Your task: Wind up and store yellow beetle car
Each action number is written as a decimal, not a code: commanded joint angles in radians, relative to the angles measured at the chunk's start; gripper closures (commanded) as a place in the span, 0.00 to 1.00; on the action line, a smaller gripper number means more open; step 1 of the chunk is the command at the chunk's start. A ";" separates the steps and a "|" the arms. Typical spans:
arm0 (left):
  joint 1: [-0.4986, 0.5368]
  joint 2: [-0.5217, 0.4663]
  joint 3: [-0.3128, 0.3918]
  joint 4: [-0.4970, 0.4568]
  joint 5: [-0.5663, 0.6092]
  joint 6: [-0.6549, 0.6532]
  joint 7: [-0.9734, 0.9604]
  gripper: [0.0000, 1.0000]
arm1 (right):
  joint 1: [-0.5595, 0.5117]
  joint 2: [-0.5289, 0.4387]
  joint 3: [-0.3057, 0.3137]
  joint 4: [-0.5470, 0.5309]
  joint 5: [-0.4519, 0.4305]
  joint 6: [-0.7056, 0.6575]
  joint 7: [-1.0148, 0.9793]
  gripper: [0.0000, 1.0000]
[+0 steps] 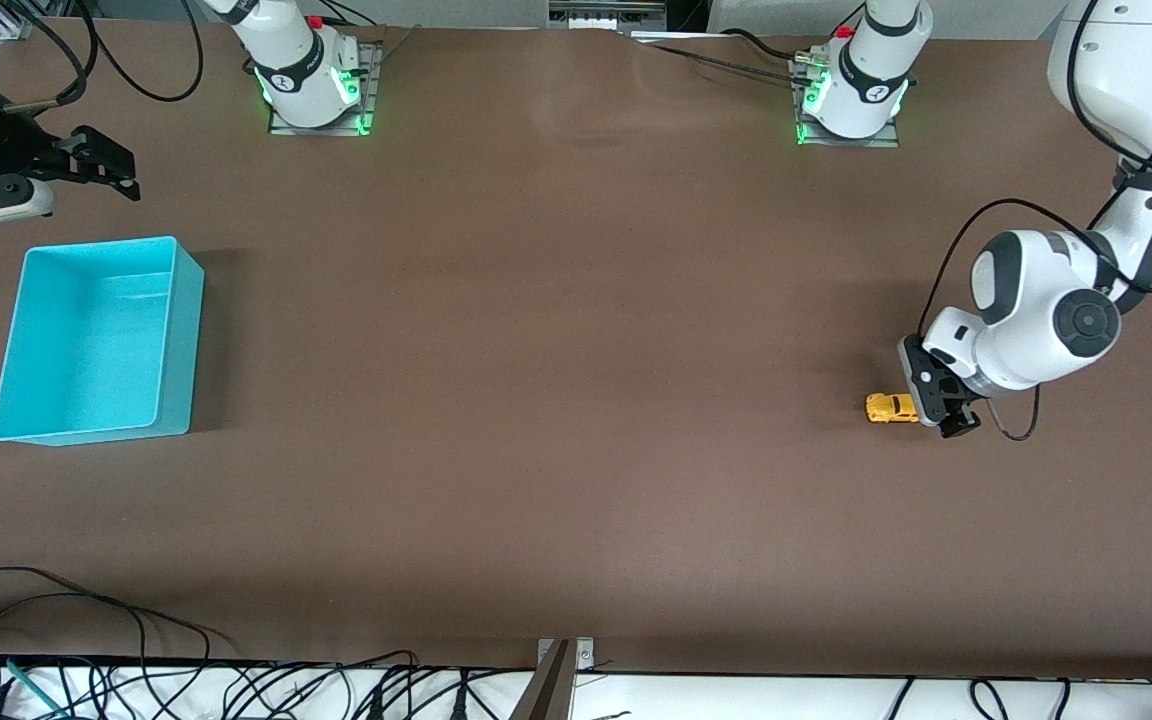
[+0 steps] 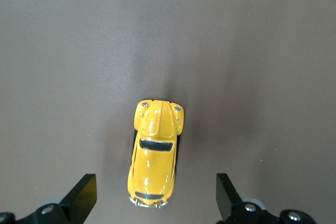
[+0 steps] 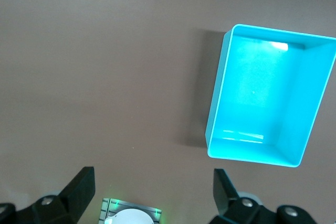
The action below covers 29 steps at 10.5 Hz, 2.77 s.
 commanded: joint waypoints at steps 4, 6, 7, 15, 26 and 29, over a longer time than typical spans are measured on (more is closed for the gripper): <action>0.010 0.054 -0.002 -0.014 0.032 0.100 0.078 0.05 | -0.007 0.006 0.003 0.016 -0.003 -0.001 -0.015 0.00; 0.010 0.057 -0.002 -0.014 0.032 0.099 0.079 0.44 | -0.007 0.005 0.003 0.016 -0.003 -0.002 -0.015 0.00; 0.008 0.058 -0.002 -0.014 0.032 0.099 0.079 0.57 | -0.007 0.005 0.003 0.016 -0.003 -0.002 -0.015 0.00; 0.013 0.084 -0.002 -0.008 0.032 0.099 0.107 0.89 | -0.007 0.006 0.003 0.016 -0.001 -0.001 -0.015 0.00; 0.284 0.165 -0.001 0.047 0.032 0.080 0.343 0.86 | -0.007 0.006 0.003 0.016 -0.001 -0.001 -0.015 0.00; 0.337 0.179 -0.001 0.084 0.031 0.080 0.461 0.86 | -0.007 0.006 0.003 0.016 -0.001 -0.001 -0.015 0.00</action>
